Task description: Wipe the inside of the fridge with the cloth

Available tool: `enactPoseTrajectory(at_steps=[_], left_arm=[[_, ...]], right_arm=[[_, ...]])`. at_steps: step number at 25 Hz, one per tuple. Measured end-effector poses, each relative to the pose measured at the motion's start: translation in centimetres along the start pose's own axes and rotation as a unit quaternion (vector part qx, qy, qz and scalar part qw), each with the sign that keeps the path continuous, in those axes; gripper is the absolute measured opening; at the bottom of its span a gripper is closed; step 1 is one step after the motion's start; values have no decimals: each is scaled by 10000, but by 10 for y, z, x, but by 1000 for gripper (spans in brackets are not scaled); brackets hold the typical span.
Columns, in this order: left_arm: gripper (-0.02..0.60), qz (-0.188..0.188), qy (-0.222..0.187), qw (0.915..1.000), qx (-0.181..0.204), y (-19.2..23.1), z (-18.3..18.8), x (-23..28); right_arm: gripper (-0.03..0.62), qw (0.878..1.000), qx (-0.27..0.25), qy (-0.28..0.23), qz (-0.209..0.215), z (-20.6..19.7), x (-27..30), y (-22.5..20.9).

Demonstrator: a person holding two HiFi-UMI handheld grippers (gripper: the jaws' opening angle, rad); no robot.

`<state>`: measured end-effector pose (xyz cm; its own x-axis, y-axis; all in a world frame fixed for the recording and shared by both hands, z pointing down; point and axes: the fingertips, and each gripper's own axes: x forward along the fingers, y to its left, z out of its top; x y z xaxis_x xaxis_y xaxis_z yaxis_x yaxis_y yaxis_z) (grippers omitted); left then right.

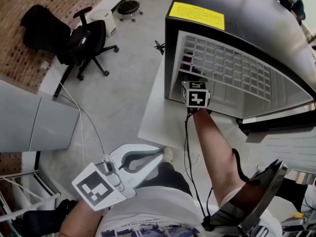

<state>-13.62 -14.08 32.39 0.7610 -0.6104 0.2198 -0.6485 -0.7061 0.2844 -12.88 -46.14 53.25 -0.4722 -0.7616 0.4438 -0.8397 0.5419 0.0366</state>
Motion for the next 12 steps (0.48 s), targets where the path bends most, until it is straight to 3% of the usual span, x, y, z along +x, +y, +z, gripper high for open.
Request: enactPoseTrajectory(at_steps=[8,12], left_arm=[[6,-456,74,9989,18,-11,-2,21],[6,-798,90,9967,103,-23,1,40]], right_arm=[[54,9982,-242,-131,-539,2,-41,-47],[54,9937,-421,-154,-1029,2,-71,-88]])
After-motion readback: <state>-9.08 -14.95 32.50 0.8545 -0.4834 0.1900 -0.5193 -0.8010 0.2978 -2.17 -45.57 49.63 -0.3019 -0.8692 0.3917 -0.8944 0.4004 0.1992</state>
